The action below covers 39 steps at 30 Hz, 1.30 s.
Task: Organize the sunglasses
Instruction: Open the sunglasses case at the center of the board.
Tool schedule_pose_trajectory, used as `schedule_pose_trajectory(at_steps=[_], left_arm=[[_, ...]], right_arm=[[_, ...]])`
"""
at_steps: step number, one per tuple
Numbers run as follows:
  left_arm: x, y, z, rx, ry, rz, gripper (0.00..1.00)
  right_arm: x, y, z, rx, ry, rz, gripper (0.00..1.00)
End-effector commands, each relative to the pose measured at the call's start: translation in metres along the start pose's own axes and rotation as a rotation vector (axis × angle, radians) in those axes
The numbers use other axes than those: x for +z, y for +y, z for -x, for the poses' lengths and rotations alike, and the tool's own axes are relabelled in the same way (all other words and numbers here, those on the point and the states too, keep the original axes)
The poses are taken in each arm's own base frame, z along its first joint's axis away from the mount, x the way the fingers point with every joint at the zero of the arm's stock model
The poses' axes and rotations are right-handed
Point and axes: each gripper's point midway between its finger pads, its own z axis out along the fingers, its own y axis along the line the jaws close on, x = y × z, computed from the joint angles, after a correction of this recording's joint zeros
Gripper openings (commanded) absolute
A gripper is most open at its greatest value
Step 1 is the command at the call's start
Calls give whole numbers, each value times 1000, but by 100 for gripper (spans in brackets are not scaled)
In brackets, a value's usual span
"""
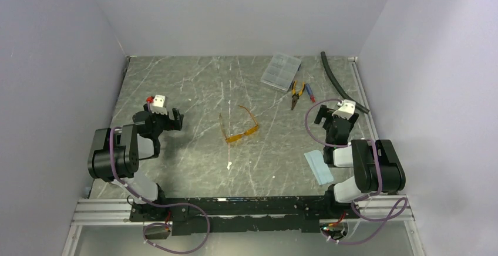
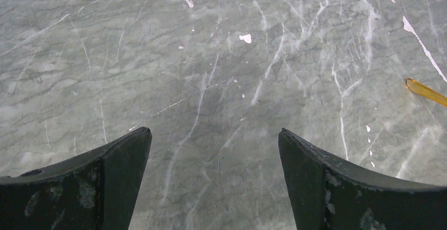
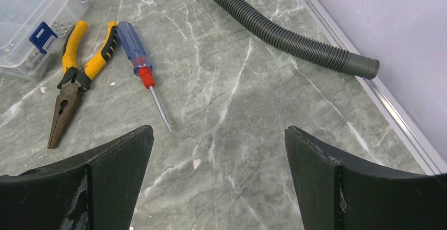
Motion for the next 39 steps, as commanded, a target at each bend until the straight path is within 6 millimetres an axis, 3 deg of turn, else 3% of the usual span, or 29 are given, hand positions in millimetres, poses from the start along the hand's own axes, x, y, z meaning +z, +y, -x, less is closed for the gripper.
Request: schedule_pose_trajectory(at_steps=[1, 8, 9, 11, 12, 14, 16, 18, 21, 23, 25, 29, 31, 35, 39], left_arm=[[4, 2, 11, 4, -32, 3, 96], [3, 4, 13, -1, -38, 10, 96], [2, 8, 14, -16, -36, 32, 96], [3, 27, 36, -105, -25, 101, 96], [-2, 36, 35, -174, 59, 123, 96], [-8, 51, 55, -142, 160, 127, 96], [-19, 61, 64, -80, 288, 157, 96], [-41, 54, 68, -28, 418, 116, 96], [-85, 35, 74, 69, 581, 15, 96], [-122, 32, 68, 121, 727, 8, 96], [-158, 42, 59, 156, 859, 58, 96], [-219, 77, 31, 214, 1063, 202, 96], [-239, 91, 17, 215, 1129, 230, 96], [-253, 111, -1, 118, 1165, 251, 96], [-242, 104, -21, 18, 1163, 181, 96]], right_arm=[[5, 6, 14, -1, -44, 21, 100], [6, 6, 14, -1, -41, 21, 100], [6, 7, 14, 0, -42, 23, 100], [5, 6, 16, 1, -50, 22, 100], [4, 5, 18, 3, -59, 18, 100], [0, 4, 31, 9, -74, 15, 100], [-5, 0, 40, 28, -47, -11, 100], [-9, 4, 52, 101, -9, -10, 100], [-19, 41, 76, 186, 5, 187, 100], [-32, 74, 92, 217, 10, 375, 100], [-49, 102, 105, 244, 34, 546, 100], [-76, 132, 122, 265, 91, 727, 100], [-87, 141, 125, 247, 104, 751, 100], [-103, 155, 128, 156, 71, 754, 100], [-108, 165, 116, 78, 79, 759, 100]])
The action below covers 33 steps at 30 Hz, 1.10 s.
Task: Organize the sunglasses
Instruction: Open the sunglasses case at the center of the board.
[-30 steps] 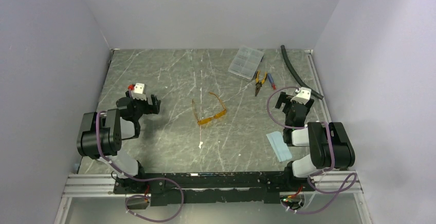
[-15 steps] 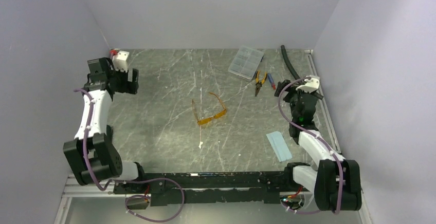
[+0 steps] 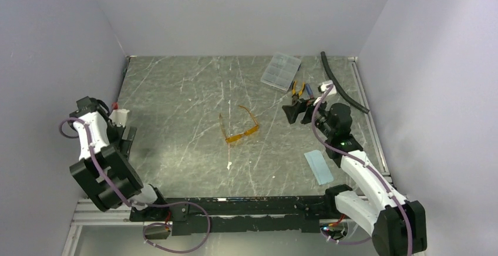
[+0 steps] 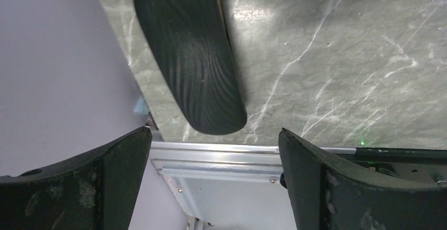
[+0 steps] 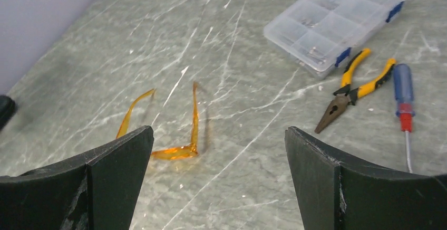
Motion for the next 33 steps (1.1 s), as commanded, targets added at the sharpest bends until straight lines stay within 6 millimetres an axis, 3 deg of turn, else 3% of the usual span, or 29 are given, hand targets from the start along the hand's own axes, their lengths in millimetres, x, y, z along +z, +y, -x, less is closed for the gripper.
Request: schedule_pose_trajectory(at_steps=[1, 9, 18, 24, 28, 33], left_arm=[[18, -11, -3, 18, 18, -87, 96], [58, 9, -8, -89, 56, -75, 96], [83, 4, -17, -92, 87, -103, 96], [88, -1, -22, -90, 99, -128, 96], [84, -8, -22, -94, 97, -167, 82], [68, -20, -17, -103, 55, -224, 45]], right_arm=[[3, 6, 1, -74, 23, -12, 100], [11, 9, -13, -90, 83, -16, 100], [18, 15, -24, -116, 120, -6, 100], [20, 21, -26, -123, 136, 12, 100], [21, 24, -26, -129, 138, 18, 100], [20, 29, -24, -131, 133, 29, 100]])
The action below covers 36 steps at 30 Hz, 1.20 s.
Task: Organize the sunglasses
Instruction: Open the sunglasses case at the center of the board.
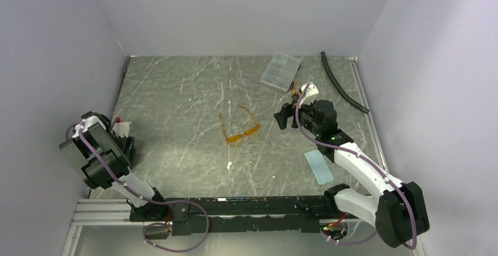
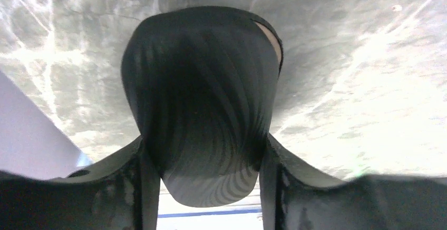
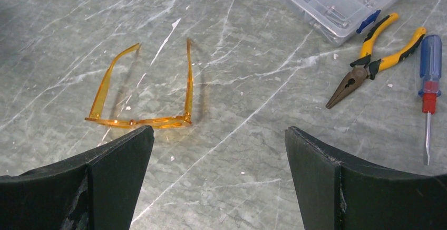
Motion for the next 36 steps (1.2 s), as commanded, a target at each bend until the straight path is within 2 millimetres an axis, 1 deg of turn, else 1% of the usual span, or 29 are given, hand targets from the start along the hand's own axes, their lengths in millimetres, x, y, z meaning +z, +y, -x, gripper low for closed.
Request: schedule_pose_trajectory(at_steps=[1, 4, 5, 8, 9, 10, 11, 14, 15, 17, 19, 21, 22, 23, 25, 28, 31, 36], left_arm=[[-22, -20, 5, 2, -68, -83, 35], [-43, -41, 14, 21, -140, -175, 10], [-52, -52, 20, 35, -168, -211, 4], [-86, -89, 43, 122, -253, -300, 3], [-100, -108, 53, 166, -286, -324, 3], [-117, -127, 66, 225, -333, -344, 3], [-131, -150, 75, 281, -370, -380, 3], [-185, -221, 109, 454, -540, -485, 3], [-201, -249, 113, 524, -576, -533, 3], [-228, -292, 116, 630, -624, -619, 3], [-249, -328, 112, 726, -642, -695, 3], [-259, -357, 102, 817, -615, -769, 3], [-262, -368, 97, 852, -597, -797, 3], [-264, -378, 91, 885, -579, -822, 3], [-270, -393, 78, 943, -550, -867, 3], [-274, -407, 59, 1029, -537, -891, 3], [-278, -415, 45, 1107, -576, -882, 3], [-284, -412, 29, 1179, -624, -894, 3]], right_arm=[[-1, 6, 26, -24, -59, 6, 100], [-1, 13, 29, -21, -63, 29, 100], [-2, 16, 31, -19, -65, 37, 100], [-2, 30, 37, -18, -68, 74, 100], [-2, 37, 40, -20, -71, 92, 100], [-3, 49, 46, -20, -78, 124, 100], [-3, 55, 49, -18, -83, 143, 100], [-10, 95, 66, -31, -117, 264, 100], [-14, 110, 71, -42, -136, 312, 100], [-27, 138, 86, -62, -192, 418, 100], [-41, 162, 102, -64, -265, 518, 100], [-58, 185, 120, -48, -343, 628, 100], [-63, 192, 124, -43, -358, 659, 100], [-70, 203, 131, -36, -385, 709, 100], [-75, 216, 137, -31, -406, 760, 100], [-76, 229, 140, -21, -430, 804, 100], [-69, 236, 137, -6, -416, 832, 100], [-62, 248, 131, -14, -387, 887, 100]])
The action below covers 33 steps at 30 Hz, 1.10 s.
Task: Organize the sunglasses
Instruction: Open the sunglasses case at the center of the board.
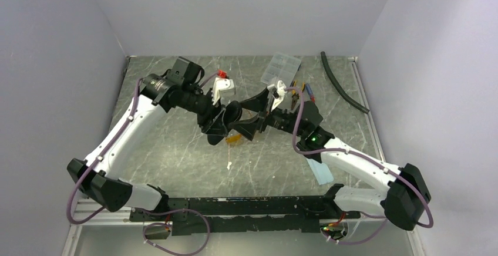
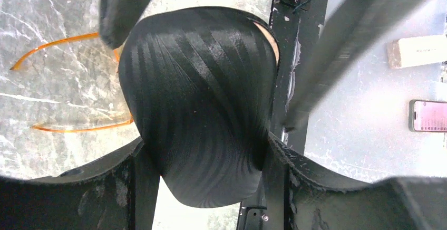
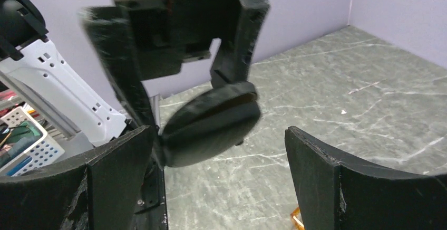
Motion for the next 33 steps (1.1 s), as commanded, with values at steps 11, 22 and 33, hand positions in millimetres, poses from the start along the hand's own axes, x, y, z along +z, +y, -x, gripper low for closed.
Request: schedule_pose_trajectory(at_steps=[11, 22, 33], left_arm=[[-19, -46, 1, 148, -99, -100, 3], [-29, -62, 6, 168, -126, -123, 21], [-50, -16, 3, 182, -103, 245, 95]], right_arm=[[18, 41, 28, -77, -95, 269, 77], [20, 46, 18, -70, -73, 323, 10], [16, 17, 15, -3, -46, 109, 0]])
